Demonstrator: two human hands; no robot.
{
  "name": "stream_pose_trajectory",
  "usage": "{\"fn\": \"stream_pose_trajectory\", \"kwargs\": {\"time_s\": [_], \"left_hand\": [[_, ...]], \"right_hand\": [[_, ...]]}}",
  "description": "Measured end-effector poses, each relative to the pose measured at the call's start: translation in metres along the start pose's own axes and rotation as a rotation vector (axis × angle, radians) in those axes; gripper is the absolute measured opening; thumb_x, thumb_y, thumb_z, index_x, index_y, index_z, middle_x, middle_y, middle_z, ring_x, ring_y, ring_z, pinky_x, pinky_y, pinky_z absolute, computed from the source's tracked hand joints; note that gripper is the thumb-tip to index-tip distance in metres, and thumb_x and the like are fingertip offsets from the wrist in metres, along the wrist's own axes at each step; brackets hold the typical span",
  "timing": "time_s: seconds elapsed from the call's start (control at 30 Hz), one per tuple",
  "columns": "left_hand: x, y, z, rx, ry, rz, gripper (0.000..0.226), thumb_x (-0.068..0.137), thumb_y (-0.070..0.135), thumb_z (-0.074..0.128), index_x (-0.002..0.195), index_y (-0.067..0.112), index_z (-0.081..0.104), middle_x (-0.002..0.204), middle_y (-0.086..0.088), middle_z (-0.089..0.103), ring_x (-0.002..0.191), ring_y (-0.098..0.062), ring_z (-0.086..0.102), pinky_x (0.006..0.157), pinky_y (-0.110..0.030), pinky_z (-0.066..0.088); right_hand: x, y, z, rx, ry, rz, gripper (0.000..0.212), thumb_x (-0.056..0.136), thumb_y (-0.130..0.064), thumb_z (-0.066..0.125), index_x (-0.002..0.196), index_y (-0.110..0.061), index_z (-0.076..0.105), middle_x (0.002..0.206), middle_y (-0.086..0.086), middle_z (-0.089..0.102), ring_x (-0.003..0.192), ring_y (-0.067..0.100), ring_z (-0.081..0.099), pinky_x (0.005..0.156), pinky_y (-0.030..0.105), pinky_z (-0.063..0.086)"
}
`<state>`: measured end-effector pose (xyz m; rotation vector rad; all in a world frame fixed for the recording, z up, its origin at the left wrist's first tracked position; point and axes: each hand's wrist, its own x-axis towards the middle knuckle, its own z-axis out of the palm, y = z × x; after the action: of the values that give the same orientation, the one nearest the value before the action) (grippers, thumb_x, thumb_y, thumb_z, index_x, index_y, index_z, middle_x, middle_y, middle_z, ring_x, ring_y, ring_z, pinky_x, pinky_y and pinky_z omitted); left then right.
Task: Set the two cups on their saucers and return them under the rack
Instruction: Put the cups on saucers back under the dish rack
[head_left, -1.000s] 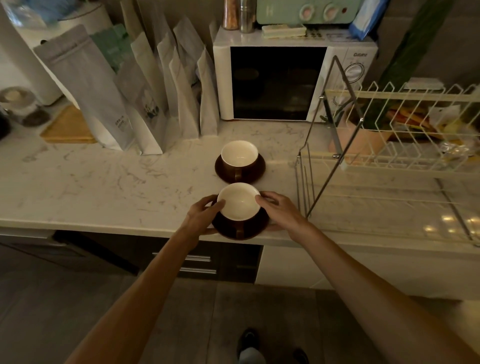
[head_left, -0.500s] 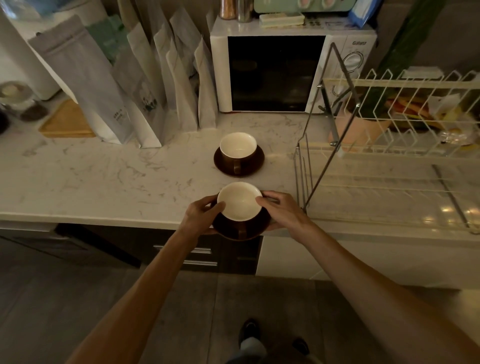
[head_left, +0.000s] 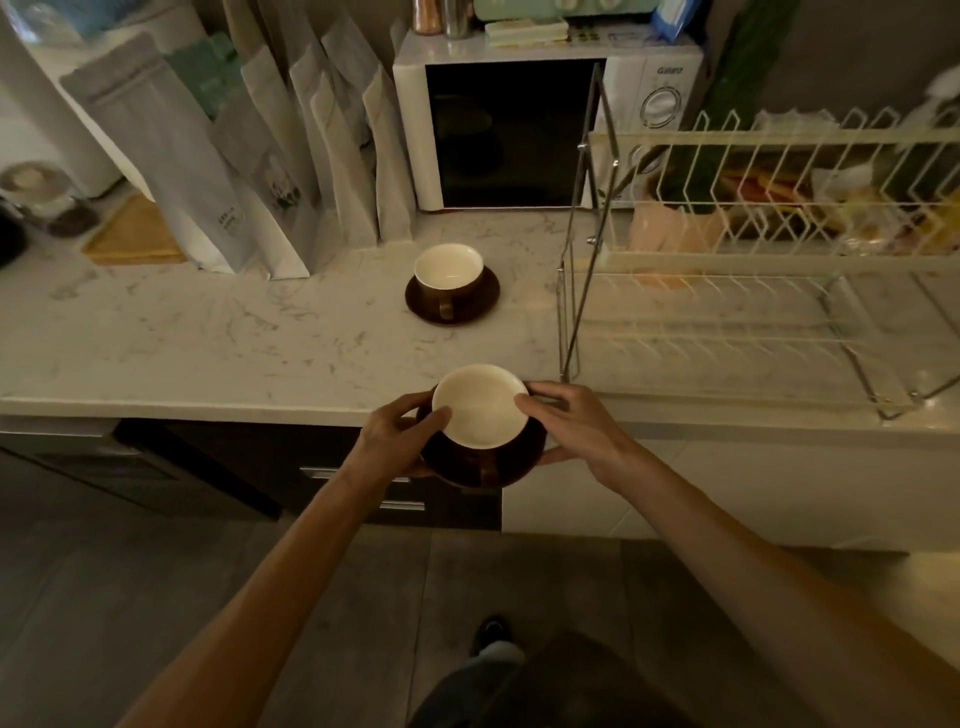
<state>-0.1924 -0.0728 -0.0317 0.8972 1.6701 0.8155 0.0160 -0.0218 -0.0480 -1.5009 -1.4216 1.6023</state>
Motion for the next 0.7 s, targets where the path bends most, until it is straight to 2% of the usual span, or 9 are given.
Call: {"fn": "stream_pose_trajectory", "kwargs": {"time_s": [0.1,0.23,0.37,0.5,0.7], "left_hand": [[-0.012,0.001,0.016,0.020,-0.027,0.006,0.047,0.089,0.030,0.063,0.134,0.026,0.050,0.127,-0.013,0.059,0.110,-0.028,0.059,0.062,-0.029,0.058],[-0.023,0.002,0.044,0.058,-0.071,0.017,0.048,0.088,0.032,0.064,0.134,0.024,0.050,0.127,-0.011,0.057,0.114,-0.029,0.059,0.068,-0.031,0.059],[-0.030,0.002,0.074,0.060,-0.124,0.048,0.041,0.087,0.033,0.065,0.127,0.028,0.054,0.122,-0.005,0.059,0.108,-0.023,0.061,0.061,-0.024,0.058],[-0.032,0.013,0.103,0.069,-0.165,0.070,0.041,0.089,0.033,0.063,0.128,0.029,0.052,0.108,0.002,0.059,0.089,-0.012,0.060,0.051,-0.016,0.054],[-0.032,0.034,0.144,0.100,-0.201,0.146,0.040,0.088,0.038,0.063,0.127,0.033,0.052,0.097,0.008,0.059,0.086,-0.008,0.059,0.051,-0.014,0.054]], "right_hand": [[-0.016,0.010,-0.017,0.013,-0.009,-0.010,0.034,0.093,-0.026,0.064,0.127,-0.025,0.062,0.123,-0.001,0.058,0.107,0.017,0.055,0.069,0.044,0.064],[-0.034,0.022,-0.046,0.025,0.004,0.019,0.033,0.093,-0.026,0.065,0.126,-0.024,0.063,0.123,0.000,0.059,0.108,0.019,0.056,0.071,0.046,0.063],[-0.050,0.033,-0.076,-0.005,0.021,-0.004,0.032,0.093,-0.028,0.064,0.125,-0.025,0.064,0.121,-0.001,0.061,0.104,0.016,0.058,0.071,0.044,0.063],[-0.062,0.040,-0.105,0.024,0.051,-0.012,0.026,0.093,-0.028,0.064,0.118,-0.030,0.065,0.117,-0.003,0.062,0.101,0.013,0.059,0.069,0.041,0.064],[-0.076,0.040,-0.152,0.066,0.119,-0.005,0.032,0.093,-0.025,0.065,0.125,-0.024,0.065,0.121,-0.002,0.062,0.111,0.020,0.058,0.066,0.038,0.063]]}}
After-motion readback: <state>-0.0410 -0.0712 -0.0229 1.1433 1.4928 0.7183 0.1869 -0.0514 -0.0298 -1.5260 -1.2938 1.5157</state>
